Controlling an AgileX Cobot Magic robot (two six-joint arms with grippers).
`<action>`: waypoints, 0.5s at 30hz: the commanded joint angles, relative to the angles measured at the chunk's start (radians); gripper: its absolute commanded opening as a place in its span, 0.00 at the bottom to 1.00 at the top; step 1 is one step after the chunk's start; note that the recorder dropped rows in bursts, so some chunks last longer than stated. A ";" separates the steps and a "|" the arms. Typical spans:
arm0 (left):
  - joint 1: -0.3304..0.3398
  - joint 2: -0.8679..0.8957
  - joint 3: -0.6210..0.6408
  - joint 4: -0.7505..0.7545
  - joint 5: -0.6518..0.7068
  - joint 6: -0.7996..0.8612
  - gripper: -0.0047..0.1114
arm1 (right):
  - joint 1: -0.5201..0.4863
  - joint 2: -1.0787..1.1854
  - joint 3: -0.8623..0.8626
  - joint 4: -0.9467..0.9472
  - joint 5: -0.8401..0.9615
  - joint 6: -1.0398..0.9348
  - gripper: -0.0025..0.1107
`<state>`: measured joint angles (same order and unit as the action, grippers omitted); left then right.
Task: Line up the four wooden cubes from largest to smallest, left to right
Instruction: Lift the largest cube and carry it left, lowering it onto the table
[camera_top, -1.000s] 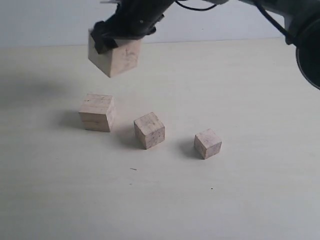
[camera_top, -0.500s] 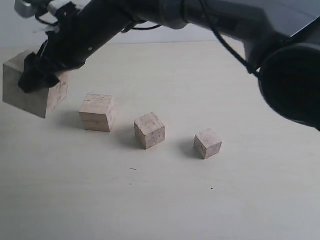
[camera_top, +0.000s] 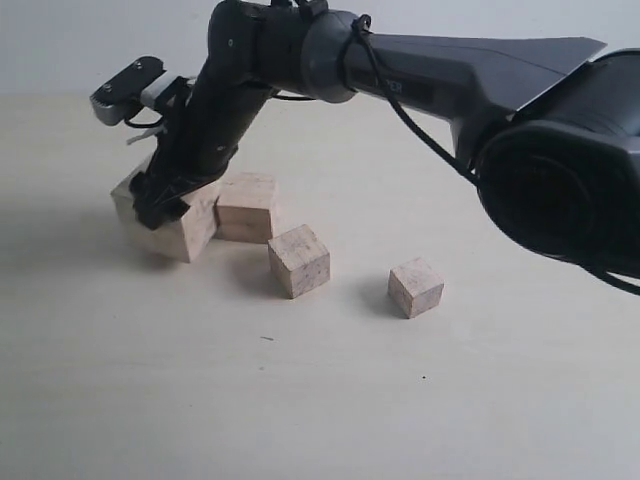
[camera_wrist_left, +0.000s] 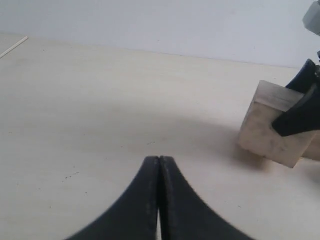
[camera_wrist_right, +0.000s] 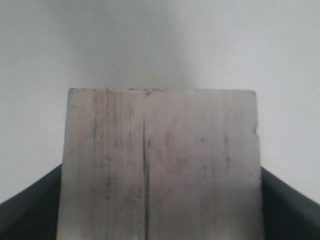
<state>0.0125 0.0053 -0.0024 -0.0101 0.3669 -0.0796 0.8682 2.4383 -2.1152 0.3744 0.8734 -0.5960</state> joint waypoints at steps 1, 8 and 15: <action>-0.006 -0.005 0.002 0.001 -0.012 -0.004 0.04 | -0.040 -0.043 -0.008 -0.111 -0.044 0.136 0.02; -0.006 -0.005 0.002 0.001 -0.012 -0.004 0.04 | -0.047 -0.046 -0.008 0.018 -0.033 -0.112 0.02; -0.006 -0.005 0.002 0.001 -0.012 -0.004 0.04 | -0.049 -0.046 -0.008 0.189 0.093 -0.545 0.02</action>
<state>0.0125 0.0053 -0.0024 -0.0101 0.3669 -0.0796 0.8203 2.4114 -2.1152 0.5118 0.9285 -0.9618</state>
